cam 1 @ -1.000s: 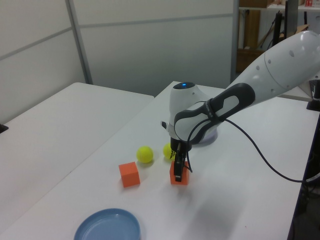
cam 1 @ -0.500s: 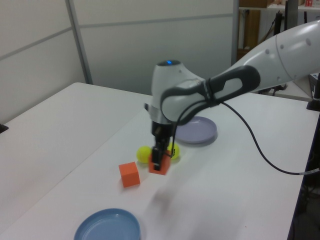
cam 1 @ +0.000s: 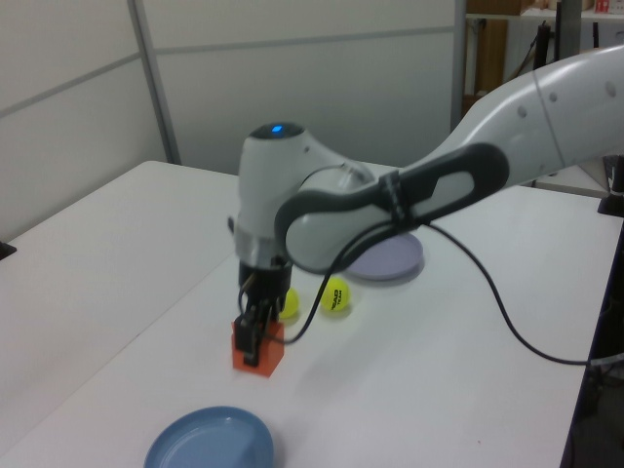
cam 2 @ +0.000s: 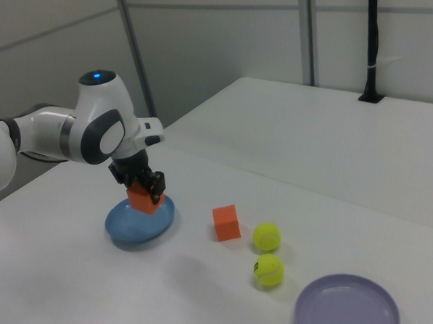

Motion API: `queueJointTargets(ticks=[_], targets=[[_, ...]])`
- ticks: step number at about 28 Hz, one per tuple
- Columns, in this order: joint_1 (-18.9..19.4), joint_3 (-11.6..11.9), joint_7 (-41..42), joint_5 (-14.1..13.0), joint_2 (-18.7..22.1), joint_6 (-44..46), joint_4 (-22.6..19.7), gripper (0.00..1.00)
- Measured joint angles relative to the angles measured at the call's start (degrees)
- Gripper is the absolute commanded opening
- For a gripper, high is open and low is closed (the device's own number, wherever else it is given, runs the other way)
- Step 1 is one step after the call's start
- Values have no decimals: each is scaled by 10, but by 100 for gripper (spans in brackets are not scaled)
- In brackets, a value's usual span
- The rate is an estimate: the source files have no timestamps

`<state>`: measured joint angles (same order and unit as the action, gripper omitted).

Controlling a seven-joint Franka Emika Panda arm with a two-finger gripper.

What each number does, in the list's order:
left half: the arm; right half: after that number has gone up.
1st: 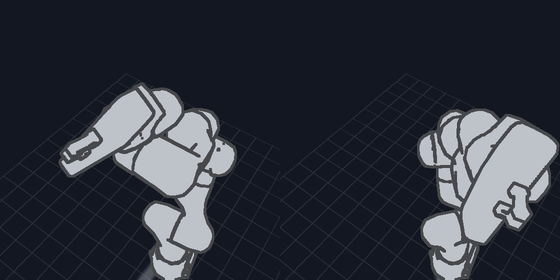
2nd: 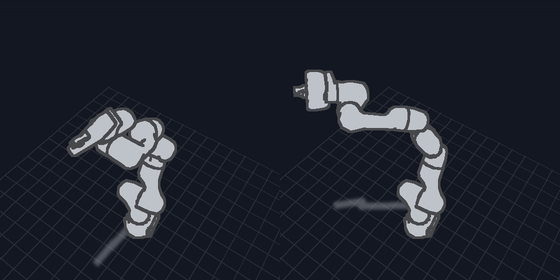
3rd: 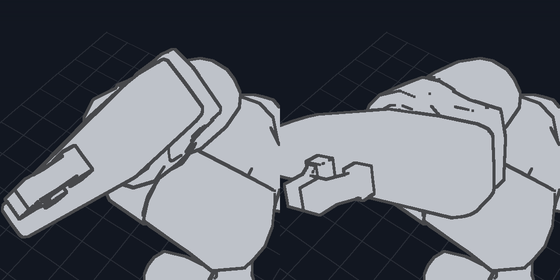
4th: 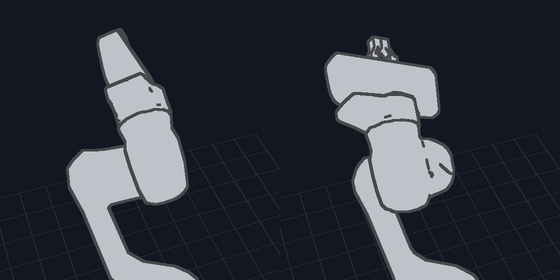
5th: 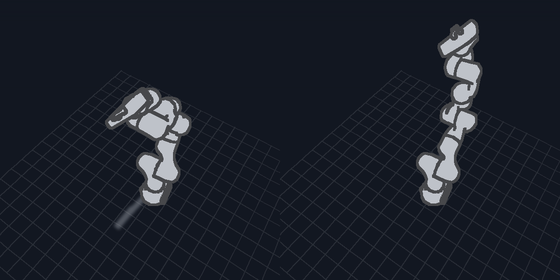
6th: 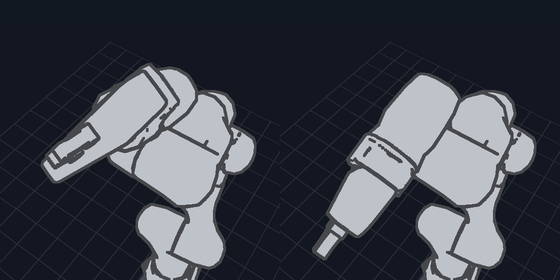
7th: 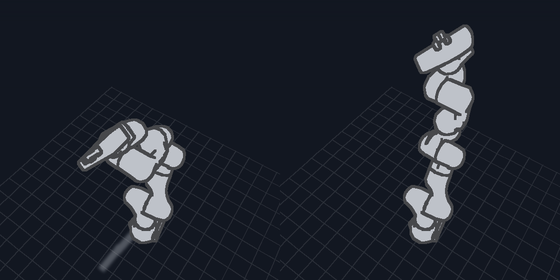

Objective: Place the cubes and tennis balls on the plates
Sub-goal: 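Carry the orange cube over to the blue plate, then lower the cube onto the blue plate and open the gripper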

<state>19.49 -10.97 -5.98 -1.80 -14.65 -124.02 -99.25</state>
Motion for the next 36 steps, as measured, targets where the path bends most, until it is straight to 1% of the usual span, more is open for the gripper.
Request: queueJointTargets(ticks=[3,4,6,8,9,14,17,20,26,27,28,29,30,31,36], targets=[[9,-9,-24,19,-19,-2,13,0],[16,-12,-36,29,-30,-7,19,0],[27,-13,-53,43,-44,-18,27,0],[37,-13,-74,63,-57,-32,31,0],[45,-13,-89,76,-67,-41,33,0],[62,-13,-126,109,-98,-62,34,0],[67,-13,-136,117,-113,-74,37,0],[71,-13,-139,118,-126,-85,42,0],[74,-13,-141,119,-136,-100,48,0],[74,-13,-142,119,-136,-101,48,7],[75,-13,-142,119,-136,-101,48,26],[75,-13,-143,119,-136,-101,48,99],[75,-13,-144,119,-136,-101,48,97],[76,-13,-144,120,-136,-101,48,100],[77,-13,-147,137,-137,-101,48,100]])
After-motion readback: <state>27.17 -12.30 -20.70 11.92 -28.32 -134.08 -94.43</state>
